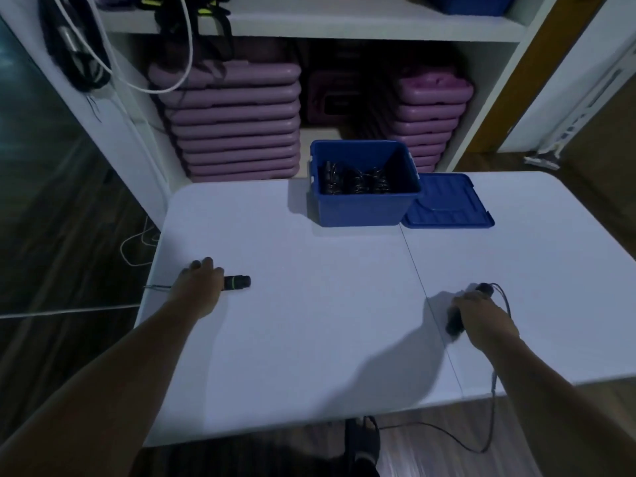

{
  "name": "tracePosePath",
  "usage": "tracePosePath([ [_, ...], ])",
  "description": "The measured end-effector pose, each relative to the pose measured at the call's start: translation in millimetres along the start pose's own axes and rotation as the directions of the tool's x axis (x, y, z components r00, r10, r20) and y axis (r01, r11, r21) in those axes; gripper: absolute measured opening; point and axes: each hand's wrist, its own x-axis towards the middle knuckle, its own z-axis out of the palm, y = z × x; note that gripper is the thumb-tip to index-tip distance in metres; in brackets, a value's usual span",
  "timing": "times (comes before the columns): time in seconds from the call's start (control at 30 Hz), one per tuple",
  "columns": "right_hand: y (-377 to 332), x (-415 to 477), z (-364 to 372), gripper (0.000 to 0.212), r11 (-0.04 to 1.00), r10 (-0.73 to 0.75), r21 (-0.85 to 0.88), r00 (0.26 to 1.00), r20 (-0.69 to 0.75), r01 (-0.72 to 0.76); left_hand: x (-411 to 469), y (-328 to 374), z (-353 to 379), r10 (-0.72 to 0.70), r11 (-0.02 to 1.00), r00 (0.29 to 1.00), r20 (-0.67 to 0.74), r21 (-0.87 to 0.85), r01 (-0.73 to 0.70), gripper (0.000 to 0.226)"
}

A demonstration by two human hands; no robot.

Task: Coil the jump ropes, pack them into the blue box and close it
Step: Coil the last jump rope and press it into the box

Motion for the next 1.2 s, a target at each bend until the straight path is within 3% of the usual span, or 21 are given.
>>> tracePosePath([
  [0.13, -21, -33, -10, 0.044, 0.997, -0.033, -0.070, 0.971, -0.239, 0.017, -12, 10, -3, 0.063, 0.967, 0.996, 0.068, -0.252, -0.044, 0.027],
  [0.23, -50, -46, -20, 0.043, 0.999, -0.042, 0.005, 0.974, -0.224, 0.044, -26, 27, -9, 0.089, 0.935, 0.991, 0.103, -0.352, -0.047, 0.031],
  [0.3, -73, -54, -29, 0.034, 0.971, -0.017, 0.229, 0.978, -0.207, 0.066, -38, 43, -19, 0.075, 0.875, 0.992, 0.096, -0.484, -0.020, 0.029],
  [0.37, -94, -65, -37, 0.032, 0.889, -0.017, 0.444, 0.978, -0.207, 0.110, -47, 60, -35, 0.024, 0.740, 0.996, 0.083, -0.671, 0.038, 0.025],
  [0.5, -126, -82, -54, 0.033, 0.571, 0.047, 0.798, 0.964, -0.263, 0.190, -63, 90, -80, -0.020, 0.443, 0.996, 0.091, -0.892, 0.090, 0.026],
  [0.57, -138, -95, -73, 0.030, 0.281, 0.083, 0.936, 0.967, -0.243, 0.211, -71, 101, -103, -0.029, 0.352, 0.996, 0.088, -0.932, 0.093, 0.028],
  [0.63, -146, -108, -95, 0.024, -0.055, 0.088, 0.979, 0.978, -0.189, 0.194, -79, 113, -127, -0.029, 0.288, 0.996, 0.084, -0.953, 0.088, 0.027],
  [0.67, -148, -114, -106, 0.022, -0.174, 0.075, 0.966, 0.981, -0.179, 0.189, -84, 119, -139, -0.022, 0.238, 0.996, 0.084, -0.967, 0.087, 0.026],
  [0.77, -147, -128, -135, 0.019, -0.342, 0.009, 0.915, 0.974, -0.226, 0.215, -97, 138, -179, -0.015, 0.087, 0.998, 0.063, -0.994, 0.064, 0.029],
  [0.9, -135, -141, -165, 0.013, -0.421, -0.078, 0.888, 0.968, -0.239, 0.185, -113, 160, -228, -0.035, -0.028, 0.999, -0.011, -1.000, -0.012, 0.027],
  [1.0, -120, -149, -183, 0.016, -0.462, -0.125, 0.871, 0.960, -0.252, 0.168, -119, 171, -254, -0.082, -0.011, 0.992, -0.093, -0.995, -0.095, 0.020],
  [1.2, -88, -162, -205, 0.025, -0.454, -0.224, 0.876, 0.930, -0.291, 0.165, -129, 183, -281, -0.235, 0.108, 0.956, -0.177, -0.982, -0.155, 0.029],
])
